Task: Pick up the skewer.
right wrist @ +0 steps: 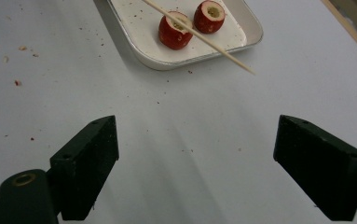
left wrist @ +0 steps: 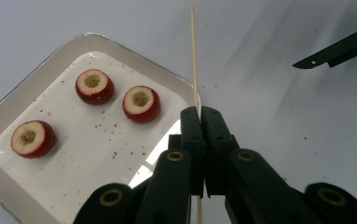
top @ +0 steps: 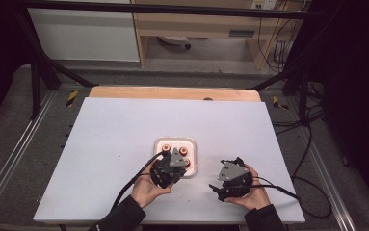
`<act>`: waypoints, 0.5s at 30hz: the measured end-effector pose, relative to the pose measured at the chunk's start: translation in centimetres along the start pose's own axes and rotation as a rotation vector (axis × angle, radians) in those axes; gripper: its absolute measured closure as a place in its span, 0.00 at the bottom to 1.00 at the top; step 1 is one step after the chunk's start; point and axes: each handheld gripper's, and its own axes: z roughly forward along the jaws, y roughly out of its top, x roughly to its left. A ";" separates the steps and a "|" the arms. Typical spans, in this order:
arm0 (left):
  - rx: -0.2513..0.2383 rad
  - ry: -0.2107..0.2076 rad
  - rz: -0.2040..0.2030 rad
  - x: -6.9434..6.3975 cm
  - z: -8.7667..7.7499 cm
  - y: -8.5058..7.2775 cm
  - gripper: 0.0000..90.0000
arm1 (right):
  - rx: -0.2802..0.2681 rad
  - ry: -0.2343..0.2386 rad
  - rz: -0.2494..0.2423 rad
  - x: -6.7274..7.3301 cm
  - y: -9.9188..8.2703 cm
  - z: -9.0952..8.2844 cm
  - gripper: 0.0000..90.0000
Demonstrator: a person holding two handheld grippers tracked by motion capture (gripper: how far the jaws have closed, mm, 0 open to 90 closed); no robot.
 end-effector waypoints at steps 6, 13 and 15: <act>0.029 -0.022 0.042 -0.9 0.9 0.9 0.99 | 0.008 -0.019 -0.116 0.3 0.5 0.0 0.25; 0.069 -0.046 0.079 -1.8 2.1 1.9 0.99 | 0.017 -0.010 -0.214 0.5 0.4 0.3 0.37; 0.076 -0.066 0.081 -2.0 2.4 2.1 0.99 | 0.028 -0.010 -0.272 0.6 0.4 0.4 0.44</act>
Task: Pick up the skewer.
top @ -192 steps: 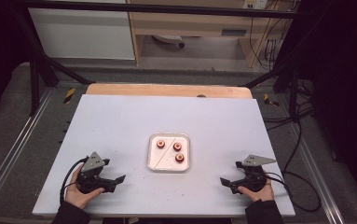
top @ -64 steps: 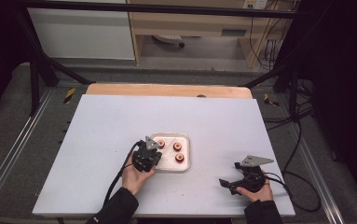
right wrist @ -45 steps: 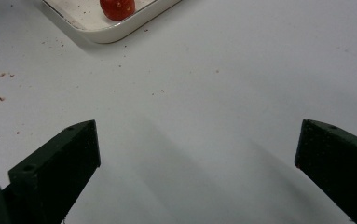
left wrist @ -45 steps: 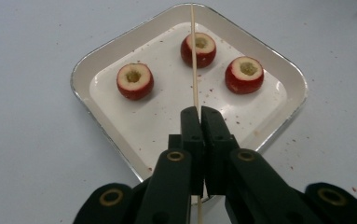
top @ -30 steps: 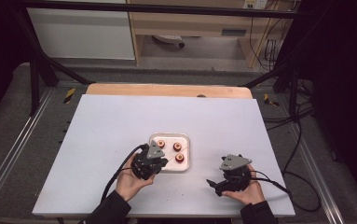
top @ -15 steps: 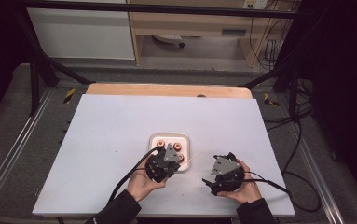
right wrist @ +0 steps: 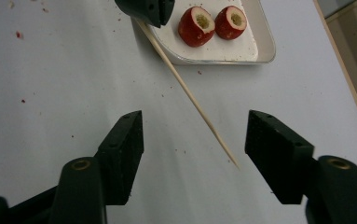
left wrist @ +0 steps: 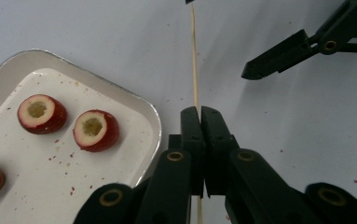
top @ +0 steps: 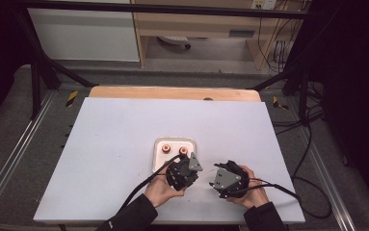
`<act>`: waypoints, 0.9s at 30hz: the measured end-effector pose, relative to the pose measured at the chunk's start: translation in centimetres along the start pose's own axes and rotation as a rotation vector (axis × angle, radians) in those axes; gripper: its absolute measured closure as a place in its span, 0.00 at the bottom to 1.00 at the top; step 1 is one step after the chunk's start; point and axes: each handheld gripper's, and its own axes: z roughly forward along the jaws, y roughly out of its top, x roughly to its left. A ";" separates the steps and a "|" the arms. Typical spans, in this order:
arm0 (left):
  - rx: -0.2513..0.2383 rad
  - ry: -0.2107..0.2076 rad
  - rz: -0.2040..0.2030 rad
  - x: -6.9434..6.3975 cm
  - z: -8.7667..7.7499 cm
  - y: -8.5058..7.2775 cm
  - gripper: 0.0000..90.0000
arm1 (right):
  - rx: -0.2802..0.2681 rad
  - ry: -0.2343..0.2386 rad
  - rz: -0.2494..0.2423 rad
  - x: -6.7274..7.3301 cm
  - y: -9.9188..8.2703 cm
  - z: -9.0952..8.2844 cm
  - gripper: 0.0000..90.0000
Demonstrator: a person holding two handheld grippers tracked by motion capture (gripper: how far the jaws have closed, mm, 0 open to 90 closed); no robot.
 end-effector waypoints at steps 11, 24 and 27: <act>0.026 -0.023 0.040 -0.8 0.5 0.9 0.99 | 0.038 0.018 -0.216 0.3 0.0 0.5 0.69; 0.045 -0.049 0.055 -0.8 0.6 0.9 0.99 | 0.058 0.034 -0.387 0.7 0.1 0.9 0.91; 0.049 -0.051 0.057 -0.8 0.6 0.9 0.99 | 0.060 0.031 -0.425 0.8 0.1 1.0 0.96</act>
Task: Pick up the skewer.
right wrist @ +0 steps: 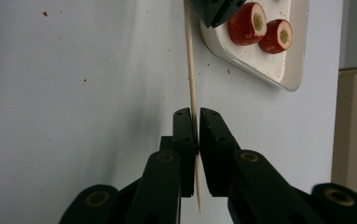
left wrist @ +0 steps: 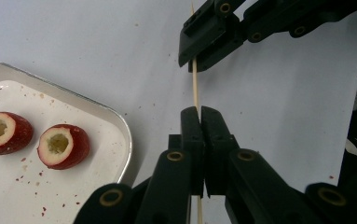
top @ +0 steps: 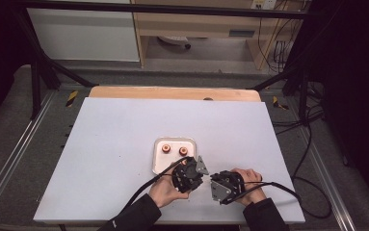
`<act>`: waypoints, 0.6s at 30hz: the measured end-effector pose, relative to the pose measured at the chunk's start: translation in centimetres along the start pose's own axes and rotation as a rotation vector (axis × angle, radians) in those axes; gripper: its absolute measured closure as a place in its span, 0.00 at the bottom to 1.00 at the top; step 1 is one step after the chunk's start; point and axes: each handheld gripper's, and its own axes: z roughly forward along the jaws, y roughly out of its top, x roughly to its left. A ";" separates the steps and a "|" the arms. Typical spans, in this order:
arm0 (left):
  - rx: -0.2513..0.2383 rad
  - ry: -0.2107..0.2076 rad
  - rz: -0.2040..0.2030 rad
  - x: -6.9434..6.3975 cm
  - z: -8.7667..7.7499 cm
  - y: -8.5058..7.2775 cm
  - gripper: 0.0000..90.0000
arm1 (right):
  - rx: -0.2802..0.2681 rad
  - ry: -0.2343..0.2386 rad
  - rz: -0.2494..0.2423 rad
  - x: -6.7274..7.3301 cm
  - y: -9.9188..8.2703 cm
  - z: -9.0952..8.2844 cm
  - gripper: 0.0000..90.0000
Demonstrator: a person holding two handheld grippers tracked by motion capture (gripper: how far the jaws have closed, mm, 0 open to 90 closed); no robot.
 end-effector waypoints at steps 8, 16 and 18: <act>0.007 -0.010 -0.003 0.2 0.1 0.0 0.98 | 0.016 0.000 -0.046 0.2 0.1 0.0 0.99; 0.092 -0.021 -0.058 1.4 -0.5 -0.1 0.78 | 0.075 -0.037 -0.126 -0.3 0.6 -0.3 0.99; 0.134 -0.028 -0.070 1.7 -0.3 -0.1 0.77 | 0.095 -0.043 -0.151 -0.4 0.9 -0.3 0.99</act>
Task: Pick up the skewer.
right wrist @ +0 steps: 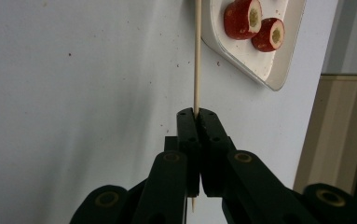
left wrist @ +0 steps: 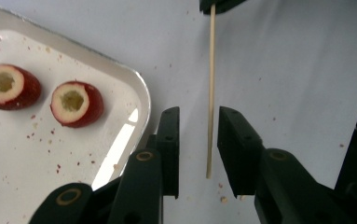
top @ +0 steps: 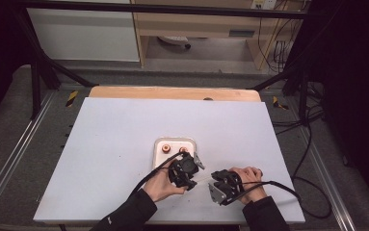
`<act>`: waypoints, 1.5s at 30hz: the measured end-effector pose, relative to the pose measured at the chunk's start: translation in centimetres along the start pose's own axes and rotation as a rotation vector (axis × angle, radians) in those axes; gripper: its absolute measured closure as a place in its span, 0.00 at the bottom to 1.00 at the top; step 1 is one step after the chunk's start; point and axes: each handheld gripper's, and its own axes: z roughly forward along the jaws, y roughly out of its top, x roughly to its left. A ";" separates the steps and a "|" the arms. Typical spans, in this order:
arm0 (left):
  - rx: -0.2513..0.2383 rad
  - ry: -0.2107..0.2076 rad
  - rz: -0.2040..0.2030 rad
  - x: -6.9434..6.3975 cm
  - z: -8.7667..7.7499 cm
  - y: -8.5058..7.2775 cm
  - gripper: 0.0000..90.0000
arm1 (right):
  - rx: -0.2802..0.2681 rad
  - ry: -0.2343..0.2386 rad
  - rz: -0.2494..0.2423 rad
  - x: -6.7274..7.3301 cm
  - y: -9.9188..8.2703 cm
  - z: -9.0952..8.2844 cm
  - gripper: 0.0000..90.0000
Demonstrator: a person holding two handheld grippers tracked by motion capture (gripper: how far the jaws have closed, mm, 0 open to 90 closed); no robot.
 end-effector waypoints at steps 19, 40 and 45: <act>0.125 -0.007 -0.005 0.0 1.3 1.1 0.98 | 0.013 -0.034 -0.154 -0.9 2.0 0.1 0.99; 0.001 0.078 -0.006 -0.6 0.2 -2.6 0.98 | -0.052 0.018 0.589 -1.7 -2.5 -0.3 0.43; -0.061 0.095 -0.070 -0.5 -0.5 -3.9 0.98 | -0.052 0.053 0.796 -1.6 -3.7 -0.2 0.32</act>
